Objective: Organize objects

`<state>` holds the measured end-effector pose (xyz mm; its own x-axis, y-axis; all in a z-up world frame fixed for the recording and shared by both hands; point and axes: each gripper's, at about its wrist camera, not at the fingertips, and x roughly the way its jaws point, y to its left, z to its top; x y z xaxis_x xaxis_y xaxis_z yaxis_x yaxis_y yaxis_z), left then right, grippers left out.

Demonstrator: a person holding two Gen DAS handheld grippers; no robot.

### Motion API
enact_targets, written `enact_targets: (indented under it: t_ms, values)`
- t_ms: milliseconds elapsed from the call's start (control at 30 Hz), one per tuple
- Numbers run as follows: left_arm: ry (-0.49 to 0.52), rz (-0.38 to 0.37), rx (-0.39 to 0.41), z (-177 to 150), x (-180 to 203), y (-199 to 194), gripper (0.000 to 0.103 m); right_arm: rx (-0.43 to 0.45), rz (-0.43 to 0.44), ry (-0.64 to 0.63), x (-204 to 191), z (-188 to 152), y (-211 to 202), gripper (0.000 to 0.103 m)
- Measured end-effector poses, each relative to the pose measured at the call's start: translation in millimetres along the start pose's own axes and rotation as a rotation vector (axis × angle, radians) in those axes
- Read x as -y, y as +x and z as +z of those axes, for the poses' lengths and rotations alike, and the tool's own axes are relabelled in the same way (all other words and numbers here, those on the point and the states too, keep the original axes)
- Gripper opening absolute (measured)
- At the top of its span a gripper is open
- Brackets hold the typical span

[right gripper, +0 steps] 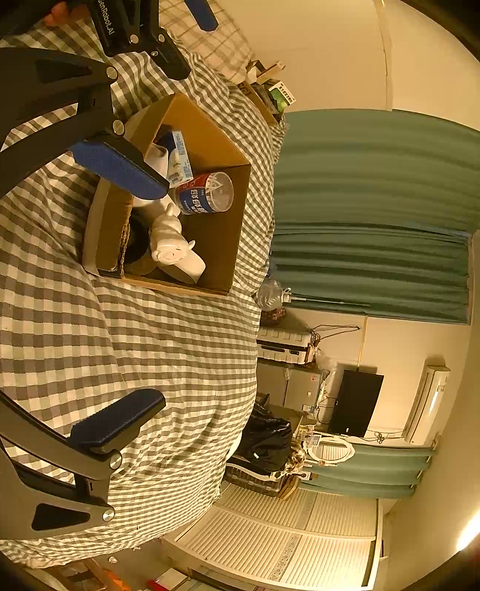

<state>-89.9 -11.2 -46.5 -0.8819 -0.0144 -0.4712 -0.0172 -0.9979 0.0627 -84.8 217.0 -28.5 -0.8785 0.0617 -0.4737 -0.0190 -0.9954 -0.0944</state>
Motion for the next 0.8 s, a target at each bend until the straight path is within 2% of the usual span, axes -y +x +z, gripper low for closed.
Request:
enact_targets:
  t_ms: [800]
  values:
    - [-0.006,0.002,0.011,0.7,1.3,-3.1,0.103,-0.003,0.001,-0.002,-1.2,-1.5,1.1,0.103]
